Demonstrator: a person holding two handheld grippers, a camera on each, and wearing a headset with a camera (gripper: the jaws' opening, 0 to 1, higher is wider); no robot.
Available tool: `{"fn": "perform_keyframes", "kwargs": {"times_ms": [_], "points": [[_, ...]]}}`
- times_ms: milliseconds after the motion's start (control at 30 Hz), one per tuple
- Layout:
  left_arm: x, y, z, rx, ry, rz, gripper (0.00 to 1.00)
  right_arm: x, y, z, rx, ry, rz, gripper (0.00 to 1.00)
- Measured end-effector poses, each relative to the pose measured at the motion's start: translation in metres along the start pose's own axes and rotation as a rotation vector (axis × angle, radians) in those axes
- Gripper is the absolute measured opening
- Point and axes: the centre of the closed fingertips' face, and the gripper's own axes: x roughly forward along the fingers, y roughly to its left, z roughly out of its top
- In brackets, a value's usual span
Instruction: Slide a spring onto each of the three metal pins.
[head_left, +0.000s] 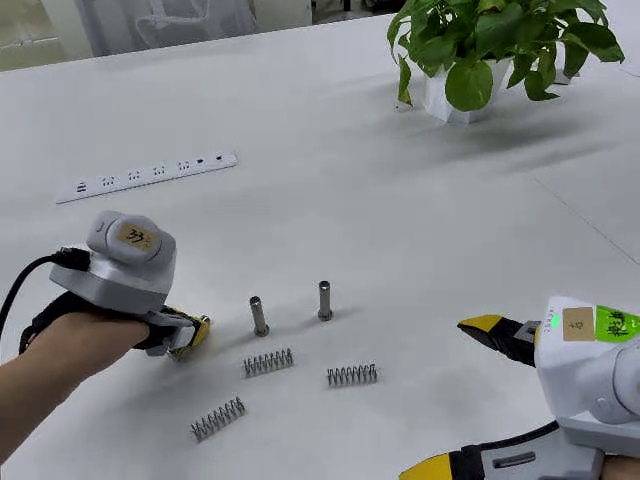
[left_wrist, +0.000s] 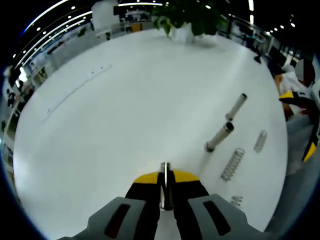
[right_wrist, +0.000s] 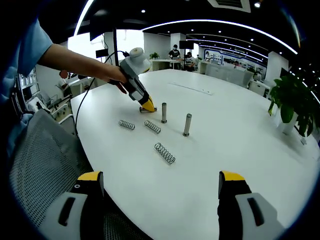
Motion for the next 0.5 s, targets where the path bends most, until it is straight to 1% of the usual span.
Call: {"fn": "perform_keyframes", "kwargs": {"times_ms": [133, 500], "points": [[-0.004, 0.001, 0.001, -0.019, -0.018, -0.003, 0.08, 0.0, 0.0, -0.001, 0.0, 0.003, 0.0, 0.96], [-0.02, -0.003, 0.008, -0.029, -0.073, -0.011, 0.08, 0.001, 0.002, -0.001, -0.006, 0.009, 0.005, 0.96]]}}
